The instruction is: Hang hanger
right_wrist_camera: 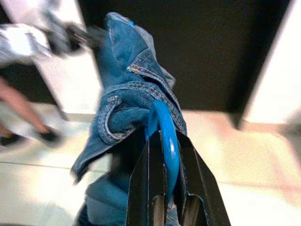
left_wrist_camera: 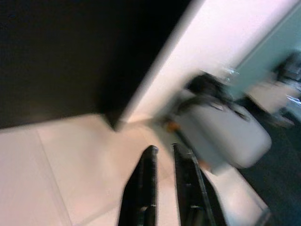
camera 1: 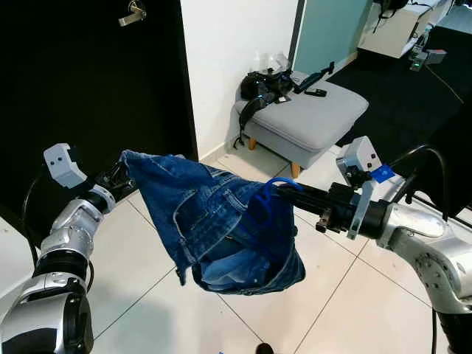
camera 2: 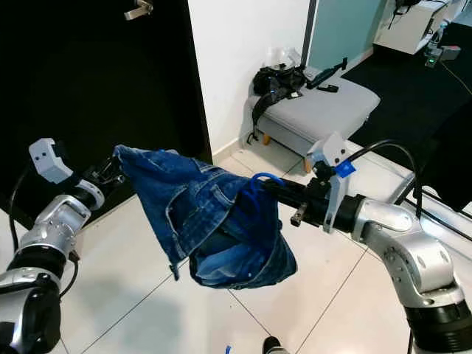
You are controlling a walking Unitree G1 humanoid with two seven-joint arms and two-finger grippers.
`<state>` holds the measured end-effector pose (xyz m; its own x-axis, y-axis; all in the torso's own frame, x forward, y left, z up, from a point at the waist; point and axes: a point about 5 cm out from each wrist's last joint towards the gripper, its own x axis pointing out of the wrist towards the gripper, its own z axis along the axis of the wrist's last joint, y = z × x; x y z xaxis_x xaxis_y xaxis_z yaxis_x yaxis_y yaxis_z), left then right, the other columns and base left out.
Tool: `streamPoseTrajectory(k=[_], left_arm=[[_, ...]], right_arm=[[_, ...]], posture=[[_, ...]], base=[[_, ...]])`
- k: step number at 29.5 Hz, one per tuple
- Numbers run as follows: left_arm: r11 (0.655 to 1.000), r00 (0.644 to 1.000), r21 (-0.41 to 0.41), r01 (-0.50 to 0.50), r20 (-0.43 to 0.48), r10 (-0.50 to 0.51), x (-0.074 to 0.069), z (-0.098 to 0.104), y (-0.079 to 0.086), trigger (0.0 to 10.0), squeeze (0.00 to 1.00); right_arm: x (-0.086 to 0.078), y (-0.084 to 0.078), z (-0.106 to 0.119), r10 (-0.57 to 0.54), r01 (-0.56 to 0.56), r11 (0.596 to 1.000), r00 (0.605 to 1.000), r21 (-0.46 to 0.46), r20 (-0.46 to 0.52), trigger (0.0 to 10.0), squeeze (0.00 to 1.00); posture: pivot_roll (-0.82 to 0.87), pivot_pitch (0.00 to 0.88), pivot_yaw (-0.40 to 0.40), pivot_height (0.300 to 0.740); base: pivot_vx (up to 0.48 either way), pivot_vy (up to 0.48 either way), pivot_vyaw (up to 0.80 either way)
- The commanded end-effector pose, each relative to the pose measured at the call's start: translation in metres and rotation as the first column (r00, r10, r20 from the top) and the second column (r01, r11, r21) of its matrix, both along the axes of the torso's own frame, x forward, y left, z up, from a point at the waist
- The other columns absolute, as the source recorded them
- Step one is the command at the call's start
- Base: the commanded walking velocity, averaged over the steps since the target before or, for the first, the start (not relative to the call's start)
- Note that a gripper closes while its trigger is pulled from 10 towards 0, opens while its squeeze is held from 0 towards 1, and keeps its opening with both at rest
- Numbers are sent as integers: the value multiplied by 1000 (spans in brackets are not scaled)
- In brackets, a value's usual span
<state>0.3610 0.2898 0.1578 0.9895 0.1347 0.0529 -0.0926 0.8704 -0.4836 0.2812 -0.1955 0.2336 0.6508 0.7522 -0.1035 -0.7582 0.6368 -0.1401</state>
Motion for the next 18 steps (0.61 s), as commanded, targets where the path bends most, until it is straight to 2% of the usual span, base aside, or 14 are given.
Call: streamPoseTrajectory(k=[1, 3, 4, 6, 7, 9, 10, 11, 12, 13, 15, 16, 17, 18], left_arm=[[995, 996, 40, 92, 11, -92, 2, 1, -10, 10000, 1000], [980, 984, 94, 175, 13, -177, 3, 3, -19, 10000, 1000], [980, 984, 94, 175, 13, -177, 3, 3, -19, 10000, 1000], [933, 951, 193, 304, -3, -309, 3, 5, -28, 10000, 1000], [891, 925, 260, 372, -26, -379, 1, 7, -31, 10000, 1000], [845, 898, 317, 430, -56, -436, -1, 7, -33, 10000, 1000], [787, 863, 380, 486, -65, -501, -4, 14, -33, 10000, 1000], [787, 863, 380, 486, -65, -501, -4, 14, -33, 10000, 1000], [736, 828, 428, 525, -57, -558, -8, 22, -33, 10000, 1000], [736, 828, 428, 525, -57, -558, -8, 22, -33, 10000, 1000], [635, 739, 500, 589, -14, -673, -14, 42, -43, 10000, 1000], [607, 707, 518, 603, 4, -707, -17, 49, -48, 10000, 1000], [530, 628, 551, 645, 13, -778, -23, 56, -60, 10000, 0], [530, 628, 551, 645, 13, -778, -23, 56, -60, 10000, 0]], right_arm=[[0, -3, 6, -16, 17, 1000, 999, -5, 38, 0, 0], [1, -5, 7, -25, 25, 1000, 999, -6, 44, 0, 0], [1, -5, 7, -25, 25, 1000, 999, -6, 44, 0, 0], [2, -11, 10, -44, 45, 999, 998, -20, 55, 0, 0], [2, -16, 11, -54, 56, 998, 997, -30, 59, 0, 0], [2, -19, 12, -63, 66, 997, 996, -41, 61, 0, 0], [1, -25, 13, -68, 71, 996, 996, -57, 60, 0, 0], [1, -25, 13, -68, 71, 996, 996, -57, 60, 0, 0], [0, -29, 15, -69, 73, 995, 996, -72, 57, 0, 0], [0, -29, 15, -69, 73, 995, 996, -72, 57, 0, 0], [-4, -35, 16, -42, 46, 995, 998, -91, 40, 0, 0], [-6, -36, 16, -26, 29, 995, 999, -95, 32, 0, 0], [-10, -35, 15, 9, -7, 995, 1000, -100, 15, 0, 0], [-10, -35, 15, 9, -7, 995, 1000, -100, 15, 0, 0]], posture=[[8, 136, 44, 740], [7, 131, 45, 740], [7, 131, 45, 740], [4, 123, 45, 740], [3, 122, 45, 740], [3, 122, 45, 740], [4, 120, 44, 740], [4, 120, 44, 740], [4, 120, 44, 740], [4, 120, 44, 740], [8, 126, 47, 740], [8, 126, 47, 740], [10, 131, 44, 740], [10, 131, 44, 740]], base=[[0, 0, 0], [0, 0, 0], [0, 0, 0], [0, 0, 0], [0, 0, 0], [0, 0, 0], [0, 0, 0], [0, 0, 0], [0, 0, 0], [0, 0, 0], [0, 0, 0], [0, 0, 0], [0, 0, 0], [0, 0, 0]])
